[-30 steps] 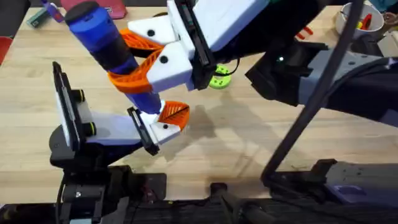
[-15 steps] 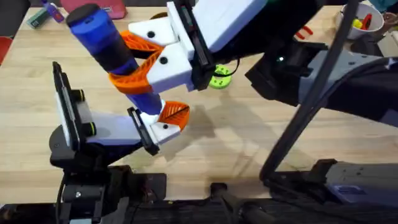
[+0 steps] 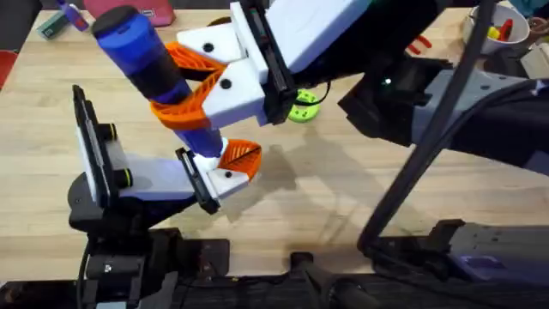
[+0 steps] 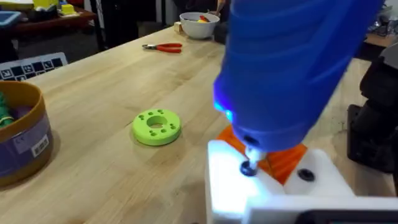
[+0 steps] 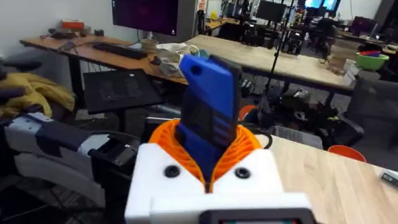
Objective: Pick up the gripper from the table and insert it into the empty holder that is missing its gripper. Then pick up a screw, insert it into the mounting hole, and use the screwdriver to tighten it. Finally, clean up the table by picking up the vegetable and placing it into the bucket.
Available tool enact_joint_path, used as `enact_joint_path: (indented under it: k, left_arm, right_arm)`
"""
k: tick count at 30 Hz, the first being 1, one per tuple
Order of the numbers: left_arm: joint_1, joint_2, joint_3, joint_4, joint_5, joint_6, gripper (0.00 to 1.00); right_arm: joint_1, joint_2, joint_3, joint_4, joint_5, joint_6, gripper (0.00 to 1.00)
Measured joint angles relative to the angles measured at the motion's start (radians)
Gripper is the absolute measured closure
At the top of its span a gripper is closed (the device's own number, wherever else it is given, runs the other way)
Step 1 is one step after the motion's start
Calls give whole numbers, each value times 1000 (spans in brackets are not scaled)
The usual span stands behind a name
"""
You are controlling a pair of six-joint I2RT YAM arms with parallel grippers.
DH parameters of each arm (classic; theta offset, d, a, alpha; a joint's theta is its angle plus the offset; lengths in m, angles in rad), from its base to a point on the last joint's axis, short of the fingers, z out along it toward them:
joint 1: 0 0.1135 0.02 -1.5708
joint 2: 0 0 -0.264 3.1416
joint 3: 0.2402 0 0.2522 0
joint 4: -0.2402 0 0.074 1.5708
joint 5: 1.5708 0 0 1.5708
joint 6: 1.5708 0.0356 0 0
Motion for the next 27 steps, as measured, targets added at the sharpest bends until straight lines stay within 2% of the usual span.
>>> enact_joint_path:
  k: [27]
  left_arm:
    - [0,0,0,0,2,0,994]
  right_arm:
    - [-1,6,4,-38,3,-14,979]
